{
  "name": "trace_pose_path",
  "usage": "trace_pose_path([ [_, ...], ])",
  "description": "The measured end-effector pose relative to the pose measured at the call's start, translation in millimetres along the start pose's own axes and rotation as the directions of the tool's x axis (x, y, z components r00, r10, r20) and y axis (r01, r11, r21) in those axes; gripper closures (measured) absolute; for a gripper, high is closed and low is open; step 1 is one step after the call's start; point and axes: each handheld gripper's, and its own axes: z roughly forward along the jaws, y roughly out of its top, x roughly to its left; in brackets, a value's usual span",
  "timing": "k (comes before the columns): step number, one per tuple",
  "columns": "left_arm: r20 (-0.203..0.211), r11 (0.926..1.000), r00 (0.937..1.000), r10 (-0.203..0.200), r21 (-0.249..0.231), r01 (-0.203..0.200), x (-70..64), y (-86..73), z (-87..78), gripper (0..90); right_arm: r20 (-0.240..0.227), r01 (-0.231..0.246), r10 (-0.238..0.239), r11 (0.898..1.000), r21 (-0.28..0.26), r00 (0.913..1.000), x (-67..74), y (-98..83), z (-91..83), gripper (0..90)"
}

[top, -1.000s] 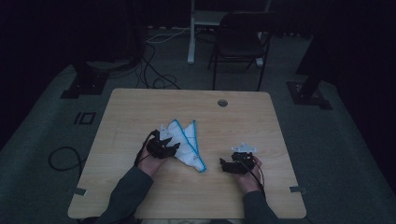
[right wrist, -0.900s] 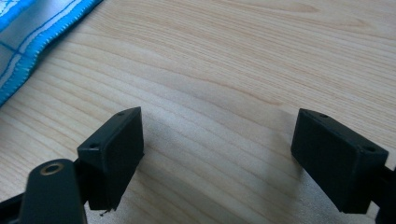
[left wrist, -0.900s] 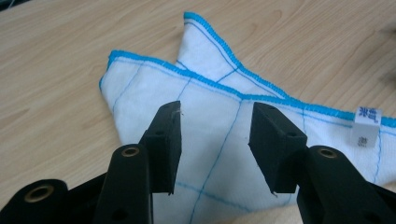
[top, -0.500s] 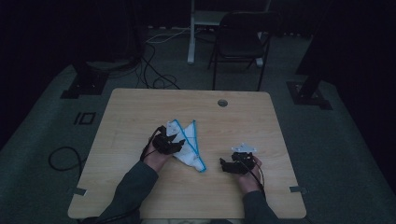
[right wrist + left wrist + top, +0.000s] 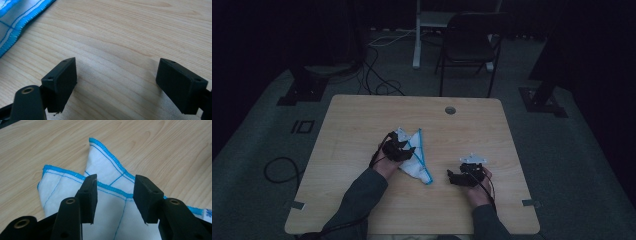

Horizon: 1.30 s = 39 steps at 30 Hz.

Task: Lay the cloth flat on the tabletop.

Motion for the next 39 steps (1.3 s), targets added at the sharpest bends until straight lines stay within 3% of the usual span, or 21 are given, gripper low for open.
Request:
trace_pose_path([
  [12,0.013,0.9982,0.9997,0.022,0.056,-0.023,-9.6,6.0,27.3,54.2,-0.001,0.001,-0.001,1.0,0.0,1.0,0.0,-0.1,0.0,17.1],
  [18,-0.005,0.994,0.9997,0.023,0.107,-0.022,-11.0,0.8,32.3,54.9,-0.003,0.002,-0.002,1.0,0.0,1.0,0.1,-0.1,-0.1,17.1],
  [20,0.005,0.9927,1.0,0.007,0.12,-0.008,-9.2,-2.1,30.5,60.1,-0.003,0.002,-0.002,1.0,0.0,1.0,0.1,-0.1,0.0,17.1],
  [24,0.0,0.9923,1.0,0.005,0.123,-0.005,-8.1,-5.2,23.2,78.8,-0.003,0.003,-0.003,1.0,0.001,1.0,0.1,-0.1,-0.1,17.1],
  [27,0.005,0.9929,0.9999,0.009,0.118,-0.01,-7.4,-7.5,17.0,86.8,-0.004,0.002,-0.002,1.0,-0.001,1.0,0.2,-0.1,0.0,17.1],
  [37,-0.01,0.9975,0.9999,-0.014,0.069,0.015,-3.8,-14.7,-4.6,89.3,-0.004,0.002,-0.002,1.0,-0.001,1.0,0.2,-0.1,0.0,17.1],
  [38,-0.013,0.9989,0.9995,-0.028,0.037,0.028,-3.7,-17.3,-17.1,89.3,-0.004,0.003,-0.003,1.0,-0.001,1.0,0.1,-0.2,0.0,17.1],
  [39,-0.013,0.9989,0.9995,-0.028,0.037,0.028,-3.7,-17.3,-17.1,89.3,-0.004,0.003,-0.003,1.0,-0.001,1.0,0.1,-0.2,0.0,17.1],
])
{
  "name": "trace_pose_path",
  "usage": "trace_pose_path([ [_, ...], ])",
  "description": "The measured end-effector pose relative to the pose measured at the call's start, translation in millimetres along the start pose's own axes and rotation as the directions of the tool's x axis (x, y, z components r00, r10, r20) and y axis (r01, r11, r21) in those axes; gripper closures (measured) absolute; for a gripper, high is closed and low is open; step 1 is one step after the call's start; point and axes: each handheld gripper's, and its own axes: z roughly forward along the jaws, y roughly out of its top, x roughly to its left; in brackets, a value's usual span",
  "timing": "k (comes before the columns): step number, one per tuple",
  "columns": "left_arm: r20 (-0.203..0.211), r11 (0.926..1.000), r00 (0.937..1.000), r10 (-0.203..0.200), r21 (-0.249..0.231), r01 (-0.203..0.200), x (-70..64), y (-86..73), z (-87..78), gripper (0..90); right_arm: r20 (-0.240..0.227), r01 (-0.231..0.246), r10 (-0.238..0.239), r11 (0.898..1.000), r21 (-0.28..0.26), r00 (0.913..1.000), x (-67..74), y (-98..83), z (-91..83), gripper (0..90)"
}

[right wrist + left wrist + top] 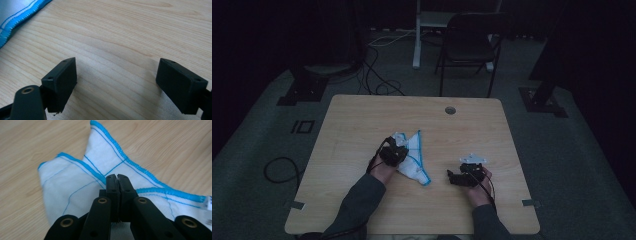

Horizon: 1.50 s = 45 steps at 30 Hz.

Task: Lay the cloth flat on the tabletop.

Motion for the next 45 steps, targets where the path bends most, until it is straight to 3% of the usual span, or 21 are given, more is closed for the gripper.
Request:
trace_pose_path([
  [6,-0.016,0.9972,0.9986,-0.05,-0.057,0.049,6.1,-15.4,-26.8,89.3,0.0,0.0,0.0,1.0,0.0,1.0,0.0,-0.1,-0.1,17.1],
  [11,-0.032,0.9908,0.9935,-0.109,-0.084,0.106,13.9,-37.5,-45.7,89.2,0.0,0.0,0.0,1.0,0.001,1.0,0.1,-0.2,-0.3,17.2],
  [21,-0.061,0.982,0.9821,-0.178,-0.074,0.174,26.2,-79.1,-70.9,88.9,0.004,-0.002,0.002,1.0,0.0,1.0,0.5,-0.5,-0.5,17.2],
  [24,-0.067,0.9796,0.9791,-0.192,-0.074,0.187,28.1,-85.0,-73.4,88.8,0.004,-0.006,0.006,1.0,0.0,1.0,1.4,-0.5,-0.9,19.9],
  [25,-0.069,0.9783,0.9776,-0.199,-0.073,0.194,28.9,-87.6,-73.8,88.7,0.003,-0.001,0.001,1.0,0.002,1.0,3.9,0.9,-2.9,32.4],
  [26,-0.07,0.9783,0.9772,-0.2,-0.069,0.196,29.6,-89.8,-73.7,88.7,0.003,-0.001,0.001,1.0,0.002,1.0,3.9,0.9,-2.9,32.4],
  [27,-0.071,0.9778,0.9766,-0.203,-0.066,0.199,30.0,-91.7,-72.8,88.7,0.004,0.012,-0.012,1.0,0.002,0.9999,8.8,2.9,-3.7,41.7],
  [30,-0.076,0.9782,0.9759,-0.204,-0.054,0.201,30.9,-95.8,-69.2,88.8,0.001,0.033,-0.033,0.999,-0.001,0.9994,14.9,5.4,-2.9,46.7],
  [37,-0.092,0.9803,0.976,-0.197,-0.024,0.196,32.5,-103.6,-63.3,88.7,-0.073,0.042,-0.046,0.998,-0.049,0.9963,34.7,29.7,7.2,54.4],
  [45,-0.101,0.9811,0.9759,-0.193,-0.015,0.193,33.3,-107.9,-60.6,88.7,-0.14,0.041,-0.05,0.997,-0.062,0.989,48.4,58.1,24.7,56.3],
])
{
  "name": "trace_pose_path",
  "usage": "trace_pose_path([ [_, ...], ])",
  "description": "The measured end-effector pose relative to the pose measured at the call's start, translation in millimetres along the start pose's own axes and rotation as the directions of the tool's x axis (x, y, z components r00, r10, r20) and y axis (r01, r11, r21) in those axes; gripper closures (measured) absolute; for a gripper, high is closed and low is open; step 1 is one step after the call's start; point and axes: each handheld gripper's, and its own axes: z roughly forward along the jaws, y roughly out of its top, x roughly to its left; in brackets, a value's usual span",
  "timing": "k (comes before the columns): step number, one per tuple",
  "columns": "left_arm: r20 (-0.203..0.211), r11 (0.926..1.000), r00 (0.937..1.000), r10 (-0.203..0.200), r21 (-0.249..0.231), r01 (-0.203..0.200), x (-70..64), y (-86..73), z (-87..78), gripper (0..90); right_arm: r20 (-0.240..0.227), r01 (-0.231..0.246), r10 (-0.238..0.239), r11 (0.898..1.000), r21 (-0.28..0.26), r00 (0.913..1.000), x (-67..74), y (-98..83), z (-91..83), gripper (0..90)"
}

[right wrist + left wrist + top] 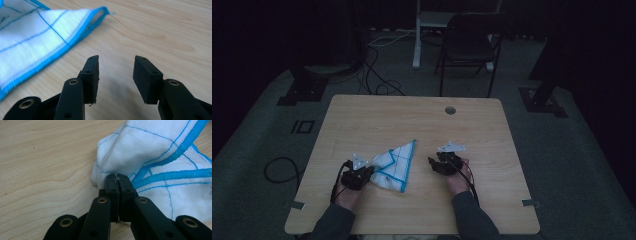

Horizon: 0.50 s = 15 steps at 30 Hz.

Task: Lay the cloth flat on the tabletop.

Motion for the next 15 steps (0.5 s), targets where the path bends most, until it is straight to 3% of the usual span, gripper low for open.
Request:
trace_pose_path([
  [5,0.0,1.0,1.0,0.002,-0.001,-0.002,0.5,-0.6,0.9,88.7,-0.046,0.008,-0.008,1.0,0.013,0.9989,6.4,15.6,20.3,56.4],
  [15,-0.001,1.0,1.0,0.002,-0.002,-0.002,-0.2,-0.7,0.8,88.6,-0.148,-0.055,0.061,0.997,0.047,0.9872,7.7,43.5,57.5,55.6],
])
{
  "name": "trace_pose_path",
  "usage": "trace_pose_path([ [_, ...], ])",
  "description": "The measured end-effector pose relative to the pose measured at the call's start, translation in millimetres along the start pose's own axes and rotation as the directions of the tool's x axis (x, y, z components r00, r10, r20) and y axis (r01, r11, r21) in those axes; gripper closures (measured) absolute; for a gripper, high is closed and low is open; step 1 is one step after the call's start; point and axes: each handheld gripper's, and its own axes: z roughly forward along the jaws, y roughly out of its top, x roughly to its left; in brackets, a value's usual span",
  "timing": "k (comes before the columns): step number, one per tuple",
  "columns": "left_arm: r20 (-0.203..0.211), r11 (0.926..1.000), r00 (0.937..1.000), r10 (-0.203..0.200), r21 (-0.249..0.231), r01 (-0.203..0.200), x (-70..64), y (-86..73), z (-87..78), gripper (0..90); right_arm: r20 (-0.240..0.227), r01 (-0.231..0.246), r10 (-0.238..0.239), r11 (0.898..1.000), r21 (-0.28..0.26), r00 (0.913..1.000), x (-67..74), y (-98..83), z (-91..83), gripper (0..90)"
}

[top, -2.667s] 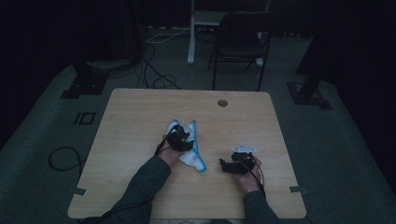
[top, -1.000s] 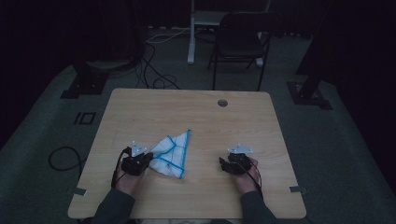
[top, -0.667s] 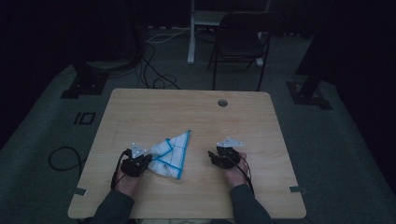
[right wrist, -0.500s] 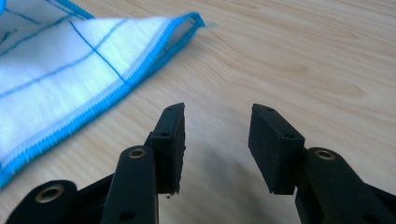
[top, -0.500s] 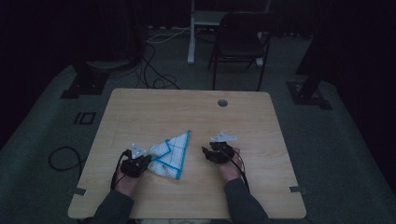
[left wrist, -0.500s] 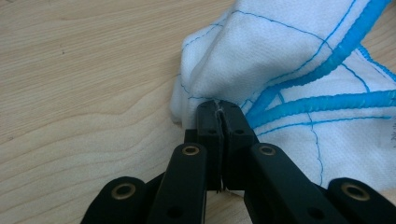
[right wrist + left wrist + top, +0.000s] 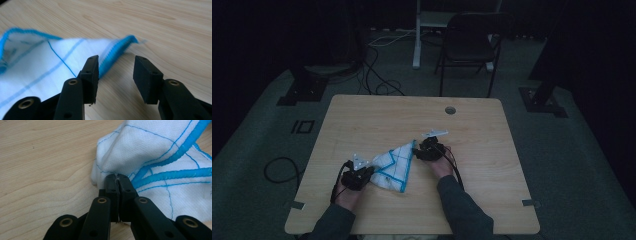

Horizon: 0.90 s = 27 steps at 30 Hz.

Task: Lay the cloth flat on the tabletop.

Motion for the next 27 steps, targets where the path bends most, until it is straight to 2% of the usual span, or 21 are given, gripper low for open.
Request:
trace_pose_path([
  [2,0.001,1.0,1.0,-0.001,0.0,0.001,0.1,-0.1,-0.1,88.5,-0.028,-0.016,0.016,1.0,0.006,0.9995,-0.5,4.6,6.0,54.7],
  [5,0.002,1.0,1.0,-0.001,-0.001,0.001,0.0,-0.1,-0.2,88.3,-0.088,-0.067,0.07,0.997,0.03,0.9937,-2.3,8.4,15.5,56.8],
  [6,0.002,1.0,1.0,-0.001,0.0,0.001,0.0,-0.1,-0.4,88.3,-0.098,-0.076,0.08,0.996,0.038,0.9919,-2.6,8.9,18.1,62.4],
  [7,0.002,1.0,1.0,0.0,0.001,0.0,0.1,-0.1,-0.7,88.2,-0.114,-0.078,0.08,0.997,0.027,0.9902,-1.0,9.5,18.2,79.0],
  [8,0.002,1.0,1.0,0.0,0.001,0.0,0.3,-0.3,-1.0,88.2,-0.114,-0.078,0.08,0.997,0.027,0.9902,-1.0,9.5,18.2,79.0],
  [9,0.002,1.0,1.0,-0.002,-0.001,0.002,0.4,-0.5,-1.3,88.2,-0.109,-0.067,0.069,0.998,0.016,0.9917,0.6,9.9,16.2,86.6],
  [10,0.002,1.0,1.0,0.001,-0.003,-0.001,0.5,-0.8,-1.8,88.2,-0.098,-0.056,0.056,0.998,0.002,0.9936,2.1,10.3,13.2,89.0],
  [11,0.002,1.0,1.0,0.001,-0.003,-0.001,0.5,-0.8,-1.8,88.4,-0.098,-0.056,0.056,0.998,0.002,0.9936,2.1,10.3,13.2,89.0],
  [12,-0.002,1.0,1.0,0.004,-0.005,-0.004,0.0,-1.0,-3.2,88.7,-0.068,-0.023,0.021,0.999,-0.031,0.9975,4.5,12.9,2.2,89.7],
  [15,-0.005,1.0,1.0,0.0,-0.008,0.0,0.2,-1.2,-4.9,89.0,-0.055,-0.009,0.006,0.999,-0.05,0.9984,4.6,14.8,-6.1,89.8],
  [18,-0.009,0.9999,0.9999,-0.005,-0.011,0.004,1.1,-1.8,-7.5,89.1,-0.017,0.022,-0.024,0.996,-0.09,0.9996,3.8,18.4,-23.0,89.8],
  [22,-0.012,0.9999,0.9999,-0.001,-0.015,0.001,0.3,-1.7,-9.5,89.3,0.014,0.036,-0.034,0.991,-0.129,0.9993,-0.7,20.9,-41.0,89.9],
  [27,-0.028,0.9998,0.9994,-0.019,0.002,0.019,0.7,-4.1,-9.8,89.5,0.063,0.039,-0.029,0.986,-0.165,0.9976,-7.0,18.2,-67.1,90.0],
])
